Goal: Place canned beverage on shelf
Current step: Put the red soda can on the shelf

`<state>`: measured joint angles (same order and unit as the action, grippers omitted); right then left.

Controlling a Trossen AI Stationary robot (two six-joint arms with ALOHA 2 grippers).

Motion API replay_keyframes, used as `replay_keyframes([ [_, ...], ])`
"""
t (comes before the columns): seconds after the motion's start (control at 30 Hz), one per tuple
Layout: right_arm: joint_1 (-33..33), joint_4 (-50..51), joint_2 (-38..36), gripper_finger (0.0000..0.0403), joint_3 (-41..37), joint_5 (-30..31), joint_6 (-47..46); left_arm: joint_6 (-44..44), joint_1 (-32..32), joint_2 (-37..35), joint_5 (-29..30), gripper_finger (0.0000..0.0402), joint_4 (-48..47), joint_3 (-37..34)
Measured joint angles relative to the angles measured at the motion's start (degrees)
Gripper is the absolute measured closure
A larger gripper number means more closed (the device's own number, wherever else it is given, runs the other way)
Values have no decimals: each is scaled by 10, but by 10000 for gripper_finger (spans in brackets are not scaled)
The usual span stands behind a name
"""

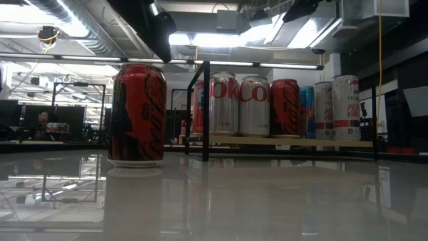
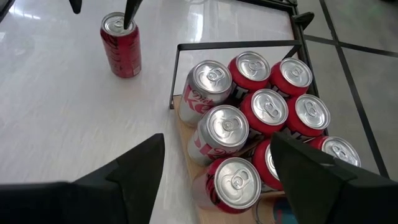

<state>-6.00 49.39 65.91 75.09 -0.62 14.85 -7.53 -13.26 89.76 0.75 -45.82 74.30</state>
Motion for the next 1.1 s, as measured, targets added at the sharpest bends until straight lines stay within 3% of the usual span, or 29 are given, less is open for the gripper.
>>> replay_keyframes([
  [0.5,0,0,0,120,0,0,0,-65,-4,2,56,63,-24,0],
  [0.7,0,0,0,120,0,0,0,-130,-4,2,67,63,-24,0],
  [1.1,0,0,0,120,0,0,0,-134,-18,3,80,63,-27,-1],
])
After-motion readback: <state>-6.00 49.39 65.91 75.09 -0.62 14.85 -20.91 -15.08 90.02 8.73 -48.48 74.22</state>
